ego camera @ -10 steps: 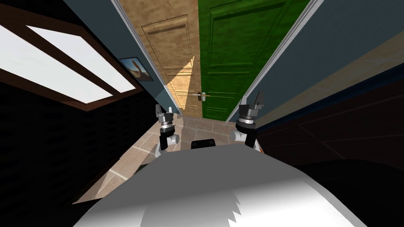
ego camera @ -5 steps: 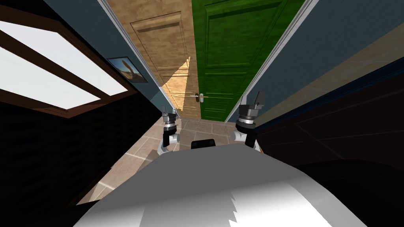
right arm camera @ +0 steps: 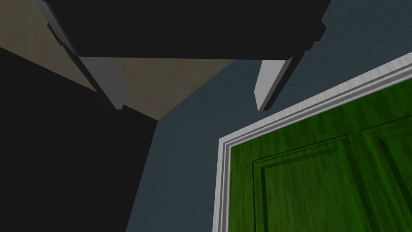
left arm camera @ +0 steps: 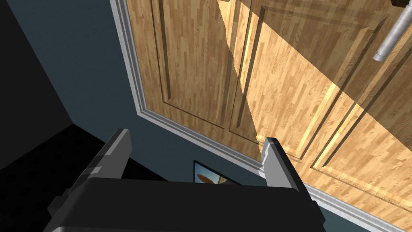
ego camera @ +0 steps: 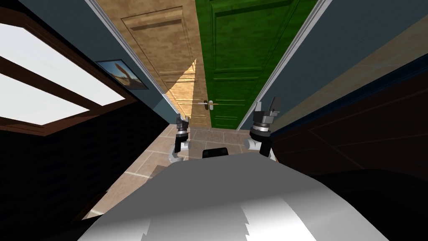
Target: Pull the door open
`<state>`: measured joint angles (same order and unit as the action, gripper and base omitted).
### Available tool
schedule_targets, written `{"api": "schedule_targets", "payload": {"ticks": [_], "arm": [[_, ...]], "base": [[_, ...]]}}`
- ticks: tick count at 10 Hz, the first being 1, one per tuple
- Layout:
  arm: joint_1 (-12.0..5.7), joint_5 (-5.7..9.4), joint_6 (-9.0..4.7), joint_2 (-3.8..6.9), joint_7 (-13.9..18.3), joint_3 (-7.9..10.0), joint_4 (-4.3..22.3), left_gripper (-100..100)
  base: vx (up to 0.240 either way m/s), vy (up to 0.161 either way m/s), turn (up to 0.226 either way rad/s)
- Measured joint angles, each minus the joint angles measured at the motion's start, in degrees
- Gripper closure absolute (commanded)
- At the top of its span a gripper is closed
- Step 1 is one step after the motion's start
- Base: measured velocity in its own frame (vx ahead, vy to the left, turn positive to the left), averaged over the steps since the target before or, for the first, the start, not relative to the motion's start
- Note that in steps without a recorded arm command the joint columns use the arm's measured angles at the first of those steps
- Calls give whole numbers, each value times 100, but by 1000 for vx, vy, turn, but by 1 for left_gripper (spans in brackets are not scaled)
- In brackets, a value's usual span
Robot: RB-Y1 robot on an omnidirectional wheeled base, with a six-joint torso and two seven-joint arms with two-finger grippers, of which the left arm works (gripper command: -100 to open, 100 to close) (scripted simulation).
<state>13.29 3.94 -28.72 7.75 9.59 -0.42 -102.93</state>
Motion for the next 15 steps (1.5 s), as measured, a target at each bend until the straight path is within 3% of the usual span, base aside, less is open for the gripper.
{"api": "schedule_targets", "payload": {"ticks": [2,5,7,13,15], "arm": [[-79,12,86,86,22,-4,226,-100],[-332,33,223,208,50,14,678,-100],[-422,39,266,248,59,17,876,-100],[-800,76,449,477,122,33,1747,-100],[-985,75,496,505,114,37,2088,-100]], "base": [[102,-3,-108],[93,0,-79],[65,2,-91],[103,5,-94],[99,8,-96]]}}
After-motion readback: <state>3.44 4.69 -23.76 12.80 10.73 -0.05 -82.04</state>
